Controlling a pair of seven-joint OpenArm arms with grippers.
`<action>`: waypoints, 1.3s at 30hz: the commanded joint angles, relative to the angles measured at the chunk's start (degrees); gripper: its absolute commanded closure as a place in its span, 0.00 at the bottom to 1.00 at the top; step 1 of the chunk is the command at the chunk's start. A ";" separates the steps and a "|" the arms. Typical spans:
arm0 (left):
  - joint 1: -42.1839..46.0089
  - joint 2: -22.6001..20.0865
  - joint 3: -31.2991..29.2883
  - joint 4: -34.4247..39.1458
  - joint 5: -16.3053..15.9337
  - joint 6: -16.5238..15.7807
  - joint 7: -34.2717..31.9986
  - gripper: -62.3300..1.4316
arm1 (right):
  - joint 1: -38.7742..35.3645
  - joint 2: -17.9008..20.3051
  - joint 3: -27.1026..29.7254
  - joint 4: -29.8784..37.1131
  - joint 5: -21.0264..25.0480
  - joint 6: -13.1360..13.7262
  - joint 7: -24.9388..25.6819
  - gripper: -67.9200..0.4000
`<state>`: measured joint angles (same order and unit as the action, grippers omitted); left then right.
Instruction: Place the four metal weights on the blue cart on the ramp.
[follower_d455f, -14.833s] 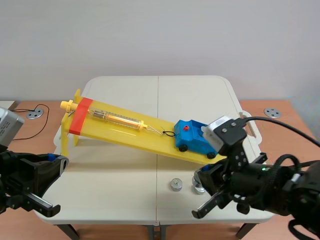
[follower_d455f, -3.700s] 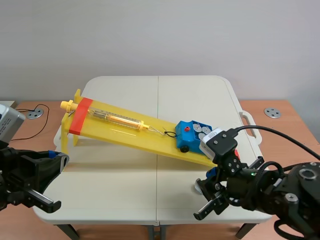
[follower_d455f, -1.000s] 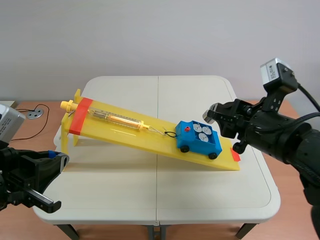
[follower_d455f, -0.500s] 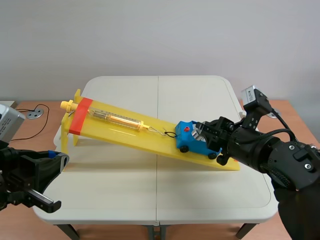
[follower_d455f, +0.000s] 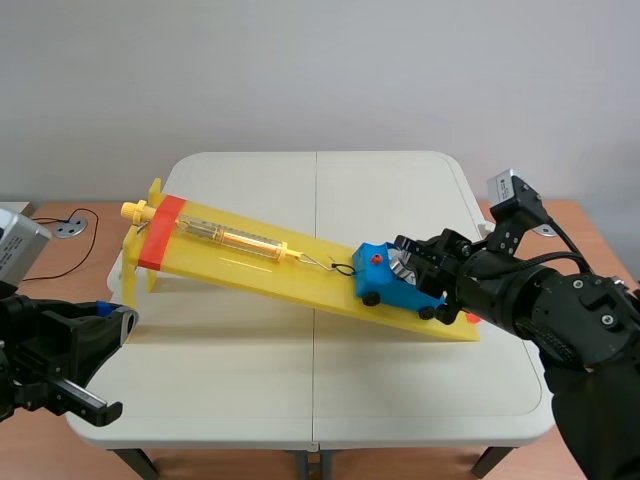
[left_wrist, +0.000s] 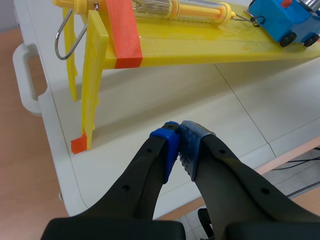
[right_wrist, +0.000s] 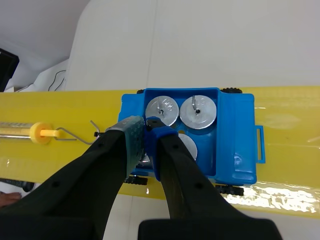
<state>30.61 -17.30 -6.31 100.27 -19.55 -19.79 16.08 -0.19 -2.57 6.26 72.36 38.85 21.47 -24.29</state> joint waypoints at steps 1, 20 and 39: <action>-1.25 0.31 -0.74 3.39 -3.37 -1.88 -5.92 0.93 | 4.68 -0.61 -0.96 4.90 3.15 1.22 6.58 0.98; -1.25 0.31 -0.74 3.39 -3.37 -1.88 -5.92 0.93 | 4.98 0.20 -0.96 4.96 1.14 9.31 7.98 0.72; -1.64 0.33 -0.74 3.41 -3.37 -3.39 -5.95 0.93 | -4.57 16.70 7.39 20.24 1.90 21.25 7.58 0.78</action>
<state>30.59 -17.30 -6.31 100.27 -19.55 -19.84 16.08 -4.51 7.97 11.64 84.75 36.47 40.12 -23.22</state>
